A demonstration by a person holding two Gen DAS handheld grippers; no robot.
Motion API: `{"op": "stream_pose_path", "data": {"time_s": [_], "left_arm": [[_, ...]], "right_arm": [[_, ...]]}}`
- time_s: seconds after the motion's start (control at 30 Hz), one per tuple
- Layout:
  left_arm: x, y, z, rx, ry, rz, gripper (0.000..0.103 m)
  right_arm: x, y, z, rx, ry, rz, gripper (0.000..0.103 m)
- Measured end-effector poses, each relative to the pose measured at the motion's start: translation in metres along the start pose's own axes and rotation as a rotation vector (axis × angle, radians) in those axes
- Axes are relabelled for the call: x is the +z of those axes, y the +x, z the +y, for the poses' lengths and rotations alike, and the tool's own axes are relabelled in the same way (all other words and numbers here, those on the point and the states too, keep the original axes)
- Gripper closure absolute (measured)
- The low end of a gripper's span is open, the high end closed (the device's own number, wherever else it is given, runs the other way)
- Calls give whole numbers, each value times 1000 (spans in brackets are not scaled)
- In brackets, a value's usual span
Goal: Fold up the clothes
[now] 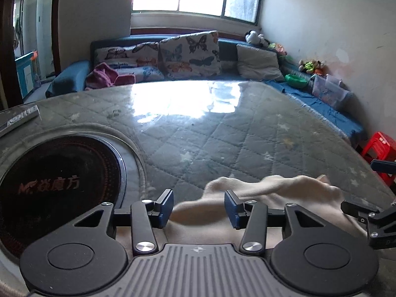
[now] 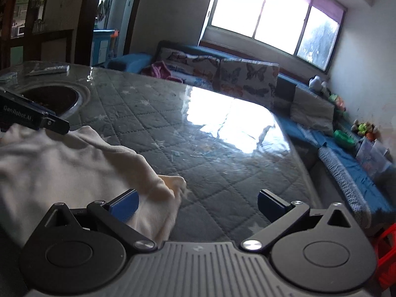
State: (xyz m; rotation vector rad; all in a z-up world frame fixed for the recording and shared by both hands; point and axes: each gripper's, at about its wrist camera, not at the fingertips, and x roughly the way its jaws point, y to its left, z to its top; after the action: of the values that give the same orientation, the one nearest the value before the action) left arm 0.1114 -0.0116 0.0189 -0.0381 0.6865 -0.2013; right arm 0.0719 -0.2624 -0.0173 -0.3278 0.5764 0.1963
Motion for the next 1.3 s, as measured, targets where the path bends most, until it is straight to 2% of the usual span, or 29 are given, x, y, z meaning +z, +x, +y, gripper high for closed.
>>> {"op": "stream_pose_path", "data": {"time_s": [0.13,0.23,0.47,0.53,0.67,0.93,1.1,1.3], "left_arm": [[-15,-24,-4,-30,16,-16,50],[-30,-38,-4,-31,24,-20,50],[-57,-61,9,11,-13,-16,49],[-60,-67,13,18,-33,-27,49],[-70,-72,16,58,-40,-28,47],[-83,-80,39,102,-123,-11,47],[-88,-83,45,106,-150,-6,47],[-92,-94,49,112,-137,-16,47]], "right_arm": [[-16,-24,9,-29,-37,-37,0],[-35,-31,18,-92,-72,-39,0],[-39,-50,10,-152,-6,-85,0],[-40,-51,11,-138,15,-100,0],[-49,-38,18,-120,13,-60,0],[-36,-57,23,-105,-8,-114,0],[-34,-51,39,-55,-36,-101,0],[-17,-56,65,31,-109,-143,0]]}}
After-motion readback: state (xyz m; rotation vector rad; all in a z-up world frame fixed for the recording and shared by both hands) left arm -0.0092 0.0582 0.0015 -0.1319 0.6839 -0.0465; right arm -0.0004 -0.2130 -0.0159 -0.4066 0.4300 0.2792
